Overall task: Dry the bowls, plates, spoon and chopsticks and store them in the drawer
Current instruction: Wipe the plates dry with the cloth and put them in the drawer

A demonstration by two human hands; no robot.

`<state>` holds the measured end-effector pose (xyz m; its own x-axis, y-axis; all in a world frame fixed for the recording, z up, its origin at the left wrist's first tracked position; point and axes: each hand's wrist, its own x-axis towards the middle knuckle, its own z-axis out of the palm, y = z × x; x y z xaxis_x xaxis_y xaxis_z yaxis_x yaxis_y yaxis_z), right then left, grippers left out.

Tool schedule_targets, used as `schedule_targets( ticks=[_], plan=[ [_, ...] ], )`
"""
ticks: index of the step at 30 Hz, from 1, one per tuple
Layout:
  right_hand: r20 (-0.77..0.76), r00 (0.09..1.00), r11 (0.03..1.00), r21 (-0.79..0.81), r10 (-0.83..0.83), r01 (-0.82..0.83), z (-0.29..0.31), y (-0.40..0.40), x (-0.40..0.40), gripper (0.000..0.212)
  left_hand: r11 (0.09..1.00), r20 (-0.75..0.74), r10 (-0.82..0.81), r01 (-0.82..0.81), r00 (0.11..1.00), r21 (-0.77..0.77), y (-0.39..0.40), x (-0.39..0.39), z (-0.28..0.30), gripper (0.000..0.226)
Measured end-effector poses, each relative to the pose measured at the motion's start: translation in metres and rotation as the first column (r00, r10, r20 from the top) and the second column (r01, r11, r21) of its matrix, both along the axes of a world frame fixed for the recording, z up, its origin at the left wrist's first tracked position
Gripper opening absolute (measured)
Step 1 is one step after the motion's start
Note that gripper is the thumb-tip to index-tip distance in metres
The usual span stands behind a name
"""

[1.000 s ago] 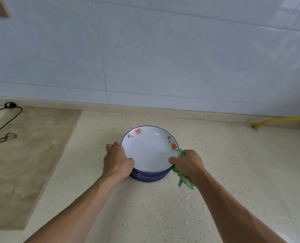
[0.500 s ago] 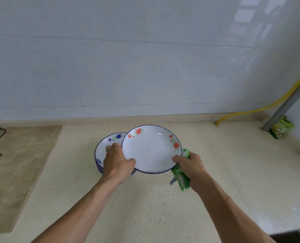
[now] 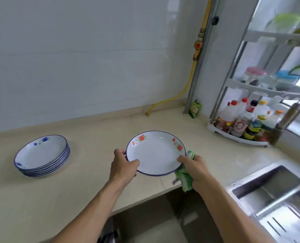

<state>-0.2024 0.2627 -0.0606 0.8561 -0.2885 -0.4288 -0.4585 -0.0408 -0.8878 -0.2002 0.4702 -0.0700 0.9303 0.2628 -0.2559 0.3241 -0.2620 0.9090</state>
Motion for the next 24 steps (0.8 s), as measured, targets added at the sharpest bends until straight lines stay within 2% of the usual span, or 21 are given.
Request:
schedule_targets(
  ticks=[2, 8, 15, 17, 19, 21, 24],
  plan=[
    [-0.011, 0.998, 0.998, 0.003, -0.057, 0.057, -0.001, -0.041, -0.012, 0.004, 0.990, -0.029, -0.029, 0.025, 0.999, -0.139, -0.041, -0.004, -0.004, 0.039],
    [-0.033, 0.978, 0.977, 0.044, -0.206, 0.207, -0.014, -0.150, -0.036, 0.008, 0.927, -0.106, -0.174, 0.127, 0.979, -0.353, -0.161, 0.011, -0.025, 0.047],
    [-0.058, 0.931, 0.926, 0.106, -0.359, 0.364, -0.042, -0.247, -0.052, 0.009, 0.848, -0.160, -0.362, 0.253, 0.919, -0.465, -0.275, 0.043, -0.045, 0.034],
    [-0.063, 0.918, 0.915, 0.084, -0.391, 0.395, -0.052, -0.271, -0.061, 0.009, 0.847, -0.143, -0.387, 0.290, 0.911, -0.446, -0.306, 0.044, -0.048, 0.035],
    [-0.069, 0.897, 0.897, 0.049, -0.436, 0.440, -0.061, -0.294, -0.071, 0.018, 0.864, -0.126, -0.401, 0.329, 0.907, -0.381, -0.333, 0.044, -0.050, 0.037],
    [-0.041, 0.862, 0.861, 0.039, -0.506, 0.507, -0.071, -0.318, -0.079, 0.027, 0.901, -0.080, -0.400, 0.376, 0.913, -0.218, -0.357, 0.043, -0.053, 0.036],
    [-0.045, 0.799, 0.793, 0.099, -0.600, 0.601, -0.084, -0.356, -0.087, 0.025, 0.901, -0.010, -0.421, 0.420, 0.907, 0.109, -0.391, 0.036, -0.052, 0.034]
  ],
)
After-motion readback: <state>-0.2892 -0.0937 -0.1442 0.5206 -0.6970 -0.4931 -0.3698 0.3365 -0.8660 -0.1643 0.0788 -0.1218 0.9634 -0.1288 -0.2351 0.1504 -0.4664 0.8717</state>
